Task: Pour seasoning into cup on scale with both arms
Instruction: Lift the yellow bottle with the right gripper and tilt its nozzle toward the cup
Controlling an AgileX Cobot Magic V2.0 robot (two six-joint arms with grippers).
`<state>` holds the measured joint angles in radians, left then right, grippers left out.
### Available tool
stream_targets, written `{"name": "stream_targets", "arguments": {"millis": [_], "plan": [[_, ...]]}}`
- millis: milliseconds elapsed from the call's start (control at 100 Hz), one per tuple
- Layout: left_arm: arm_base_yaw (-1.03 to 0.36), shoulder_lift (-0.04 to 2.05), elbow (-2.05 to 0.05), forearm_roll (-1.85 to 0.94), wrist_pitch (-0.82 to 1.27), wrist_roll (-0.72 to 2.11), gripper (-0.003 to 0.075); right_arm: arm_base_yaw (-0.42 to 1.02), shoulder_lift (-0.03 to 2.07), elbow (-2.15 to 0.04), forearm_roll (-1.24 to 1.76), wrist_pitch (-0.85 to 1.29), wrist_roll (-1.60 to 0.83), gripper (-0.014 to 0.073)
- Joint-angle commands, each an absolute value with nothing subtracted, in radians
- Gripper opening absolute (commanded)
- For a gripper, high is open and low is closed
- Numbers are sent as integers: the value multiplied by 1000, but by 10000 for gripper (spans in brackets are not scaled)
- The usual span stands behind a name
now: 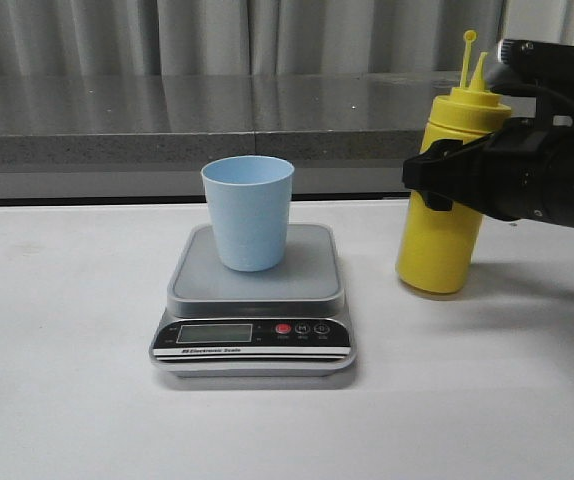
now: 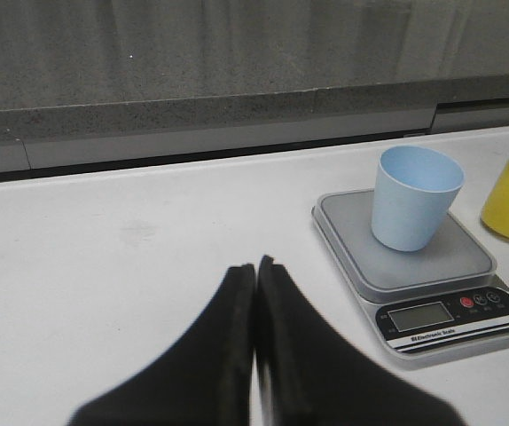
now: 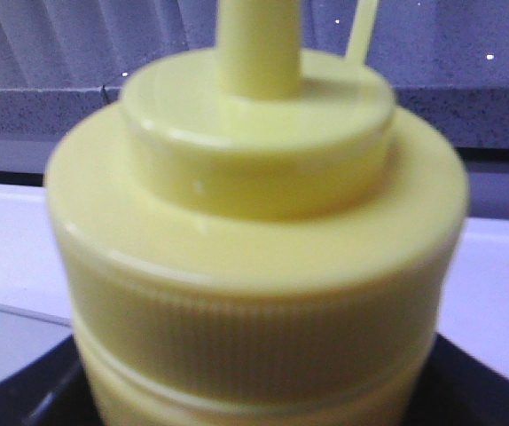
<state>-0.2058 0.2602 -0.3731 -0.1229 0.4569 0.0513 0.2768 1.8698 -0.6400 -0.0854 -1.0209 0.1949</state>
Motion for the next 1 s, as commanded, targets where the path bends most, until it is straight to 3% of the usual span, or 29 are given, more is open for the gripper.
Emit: {"name": "stream_targets", "arguments": {"millis": [0,20,430,990], "plan": [[-203,269,-400,-136,381,42,-20,277,1820,-661,-92,-1137,187,-47],[-203,269,-400,-136,381,42,-20,277,1817,-661,-92,-1137,186,-75],[-203,269,-400,-136,381,42,-20,277,1651,-667,-153,-907,27,-59],[-203,269,-400,-136,381,42,-20,367,1601,-966,-567,-190,-12,-59]]}}
